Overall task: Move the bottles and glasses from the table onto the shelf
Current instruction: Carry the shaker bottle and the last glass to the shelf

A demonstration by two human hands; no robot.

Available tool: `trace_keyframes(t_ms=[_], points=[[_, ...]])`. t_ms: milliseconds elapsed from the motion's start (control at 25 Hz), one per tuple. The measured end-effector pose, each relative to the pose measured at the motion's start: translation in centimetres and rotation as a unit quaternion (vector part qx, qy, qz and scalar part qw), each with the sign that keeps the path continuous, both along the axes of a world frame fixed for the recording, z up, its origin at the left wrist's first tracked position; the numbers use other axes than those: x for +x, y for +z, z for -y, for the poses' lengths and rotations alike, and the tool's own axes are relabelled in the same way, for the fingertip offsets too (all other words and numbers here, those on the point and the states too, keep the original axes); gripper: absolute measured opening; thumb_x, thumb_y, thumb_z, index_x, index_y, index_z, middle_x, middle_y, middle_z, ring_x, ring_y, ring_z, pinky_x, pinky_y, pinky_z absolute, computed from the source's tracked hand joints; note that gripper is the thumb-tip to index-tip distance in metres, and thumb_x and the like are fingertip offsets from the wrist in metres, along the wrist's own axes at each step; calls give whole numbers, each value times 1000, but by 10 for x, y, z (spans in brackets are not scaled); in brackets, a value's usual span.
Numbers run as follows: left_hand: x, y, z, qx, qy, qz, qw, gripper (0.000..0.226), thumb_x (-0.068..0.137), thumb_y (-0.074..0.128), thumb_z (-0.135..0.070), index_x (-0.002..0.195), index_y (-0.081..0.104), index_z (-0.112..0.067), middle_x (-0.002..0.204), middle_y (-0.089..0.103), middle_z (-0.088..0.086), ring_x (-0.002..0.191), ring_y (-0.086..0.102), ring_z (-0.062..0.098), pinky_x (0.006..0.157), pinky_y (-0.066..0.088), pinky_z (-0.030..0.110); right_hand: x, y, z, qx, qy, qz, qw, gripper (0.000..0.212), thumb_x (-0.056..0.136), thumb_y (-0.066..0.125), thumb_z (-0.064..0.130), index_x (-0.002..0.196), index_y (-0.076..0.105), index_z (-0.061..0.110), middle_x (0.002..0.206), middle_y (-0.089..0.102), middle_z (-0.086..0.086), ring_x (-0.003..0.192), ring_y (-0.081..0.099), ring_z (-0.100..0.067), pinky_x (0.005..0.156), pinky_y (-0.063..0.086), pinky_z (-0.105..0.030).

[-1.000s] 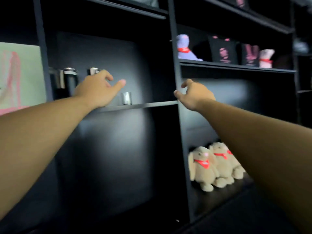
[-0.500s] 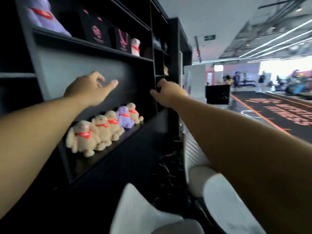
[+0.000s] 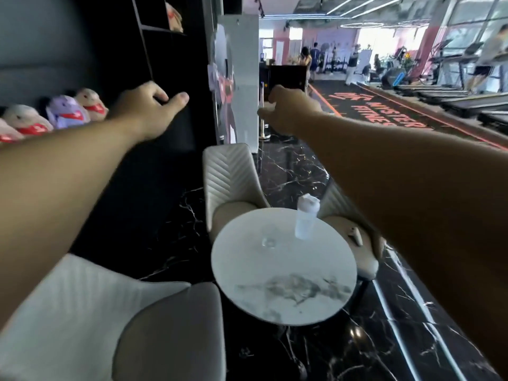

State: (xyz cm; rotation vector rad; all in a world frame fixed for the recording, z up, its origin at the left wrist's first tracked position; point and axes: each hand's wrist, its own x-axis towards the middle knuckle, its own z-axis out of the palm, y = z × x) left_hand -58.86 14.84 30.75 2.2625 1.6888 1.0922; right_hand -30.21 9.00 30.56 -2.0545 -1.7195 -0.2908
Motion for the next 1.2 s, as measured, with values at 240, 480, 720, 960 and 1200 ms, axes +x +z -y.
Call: trace_keyframes(t_ms=[240,480,720,960,1200], points=[[166,-138,-33,-141,-30,-14,989,64,81,50,-81,111,64,-26,106,71,-3,94,66,22,82,50,33,135,-120,-45,-97,12,8,995,55,89,52,56,132,56,21,127,64,-12,118,57,-36,90,48,-45],[246,-238,-70,-206,-25,-76,975,74,75,44,-87,120,60,-32,112,67,-9,99,65,20,86,54,38,202,-234,-96,-171,14,-7,985,56,88,54,59,134,55,28,131,61,-8,124,51,-36,94,44,-48],[288,-333,-94,-242,-18,-123,962,71,75,47,-85,121,57,-33,123,61,-8,109,61,20,91,51,37,228,-323,-124,-225,7,-9,974,56,87,57,58,134,53,28,135,54,-8,125,46,-35,94,46,-50],[315,-423,-99,-284,-12,-208,936,98,69,61,-83,149,38,-32,148,39,-4,127,53,27,95,48,39,232,-375,-141,-233,3,7,972,63,81,74,51,134,50,25,137,39,-8,121,42,-38,75,43,-44],[317,-469,-111,-303,2,-209,930,77,86,69,-56,149,37,-25,142,42,4,117,58,33,91,51,39,244,-391,-159,-236,-25,-40,971,86,73,85,46,144,39,26,136,40,-10,118,44,-40,75,45,-42]])
